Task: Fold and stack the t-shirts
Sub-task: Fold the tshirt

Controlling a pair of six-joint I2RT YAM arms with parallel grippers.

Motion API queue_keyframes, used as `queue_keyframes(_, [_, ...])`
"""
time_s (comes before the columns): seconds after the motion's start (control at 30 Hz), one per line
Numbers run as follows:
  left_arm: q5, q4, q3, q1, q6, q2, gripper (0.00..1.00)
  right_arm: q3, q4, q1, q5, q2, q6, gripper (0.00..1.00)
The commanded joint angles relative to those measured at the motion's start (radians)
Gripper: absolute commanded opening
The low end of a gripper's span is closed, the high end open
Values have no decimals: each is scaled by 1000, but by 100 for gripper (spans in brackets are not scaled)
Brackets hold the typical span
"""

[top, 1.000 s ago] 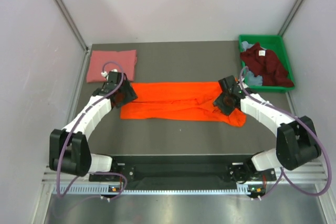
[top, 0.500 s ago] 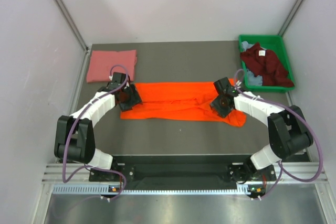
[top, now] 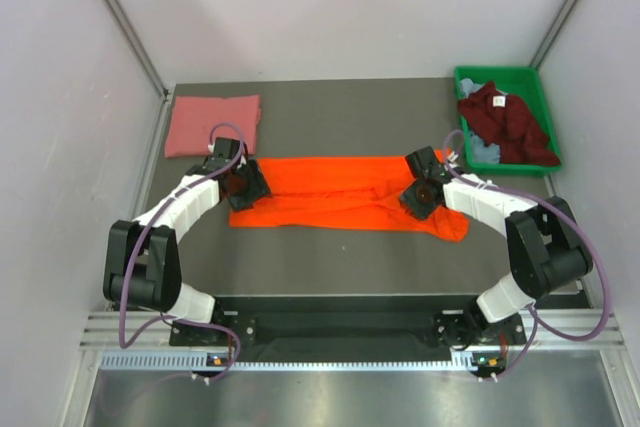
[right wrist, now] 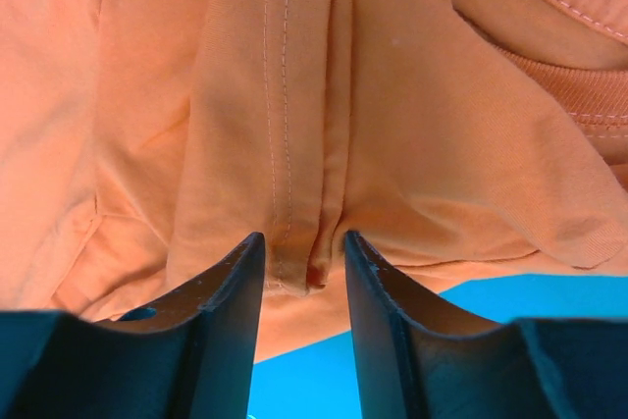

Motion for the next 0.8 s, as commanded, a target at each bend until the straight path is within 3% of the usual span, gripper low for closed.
queue_keyframes(0.0, [9,38,-12,6,-8,-35,64,35,37,15,10,1,15,40])
queue_keyframes(0.3, [14,41,-15,6,-19,-33,64,55,25,15,-25,11,27,33])
queue_keyframes(0.67, [0,35,-7,6,-27,-26,64,79,8,19,-18,45,45,32])
queue_keyframes(0.73, [-30,32,-7,6,-31,-24,64,84,13,19,-13,48,38,28])
queue_keyframes(0.77, [-40,29,-7,6,-33,-24,64,87,13,19,-1,47,33,17])
